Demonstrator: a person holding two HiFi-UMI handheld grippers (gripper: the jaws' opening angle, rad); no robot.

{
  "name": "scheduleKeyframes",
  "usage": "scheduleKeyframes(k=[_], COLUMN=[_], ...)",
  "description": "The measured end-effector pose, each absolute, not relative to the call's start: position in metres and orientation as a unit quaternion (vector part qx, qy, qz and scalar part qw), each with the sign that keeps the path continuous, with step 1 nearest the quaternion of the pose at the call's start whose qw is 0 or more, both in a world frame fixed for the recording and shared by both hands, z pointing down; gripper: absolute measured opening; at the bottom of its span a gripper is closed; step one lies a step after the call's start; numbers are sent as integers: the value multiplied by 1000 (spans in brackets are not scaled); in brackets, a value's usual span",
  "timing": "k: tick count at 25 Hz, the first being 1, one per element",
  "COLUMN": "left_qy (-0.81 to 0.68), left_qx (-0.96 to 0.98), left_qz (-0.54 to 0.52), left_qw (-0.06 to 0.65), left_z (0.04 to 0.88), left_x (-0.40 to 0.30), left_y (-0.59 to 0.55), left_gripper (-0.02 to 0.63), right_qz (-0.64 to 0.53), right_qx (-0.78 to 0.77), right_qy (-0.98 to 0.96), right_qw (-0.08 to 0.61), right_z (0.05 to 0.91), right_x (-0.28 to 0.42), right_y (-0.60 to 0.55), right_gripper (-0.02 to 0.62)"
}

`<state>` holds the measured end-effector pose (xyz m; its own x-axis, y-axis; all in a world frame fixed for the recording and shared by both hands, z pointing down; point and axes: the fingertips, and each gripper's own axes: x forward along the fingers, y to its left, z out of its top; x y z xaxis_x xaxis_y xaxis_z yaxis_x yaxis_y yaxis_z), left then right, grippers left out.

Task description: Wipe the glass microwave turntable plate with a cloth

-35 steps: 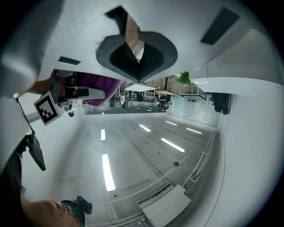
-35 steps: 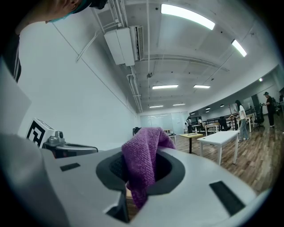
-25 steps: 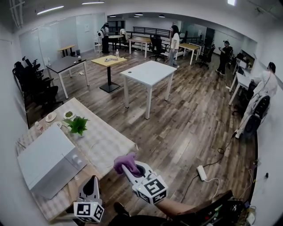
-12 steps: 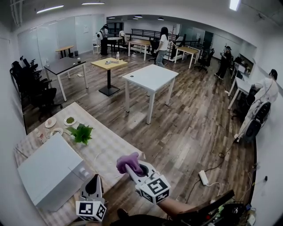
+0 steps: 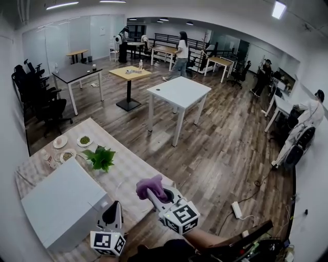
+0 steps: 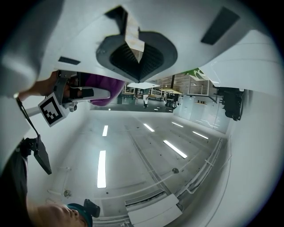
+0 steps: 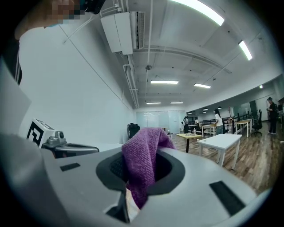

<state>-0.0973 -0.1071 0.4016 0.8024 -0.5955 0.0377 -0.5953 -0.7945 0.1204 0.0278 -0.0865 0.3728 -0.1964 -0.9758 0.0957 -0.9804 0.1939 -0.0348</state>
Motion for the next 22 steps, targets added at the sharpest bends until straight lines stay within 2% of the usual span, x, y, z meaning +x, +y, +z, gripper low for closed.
scheduleKeyframes(k=[13,22], left_qy=[-354,-409], left_qx=[933,910], left_qz=[11,23], left_qw=[64,73], left_z=[416,423], left_x=[-83,-56], left_y=[-152,-177], left_gripper=[8,8], right_qz=[54,52], right_qx=[582,529], right_qy=[-811,-846], right_qw=[27,31], right_z=[386,386], right_x=[31,62], right_y=[-158,-205], right_gripper=[66,66])
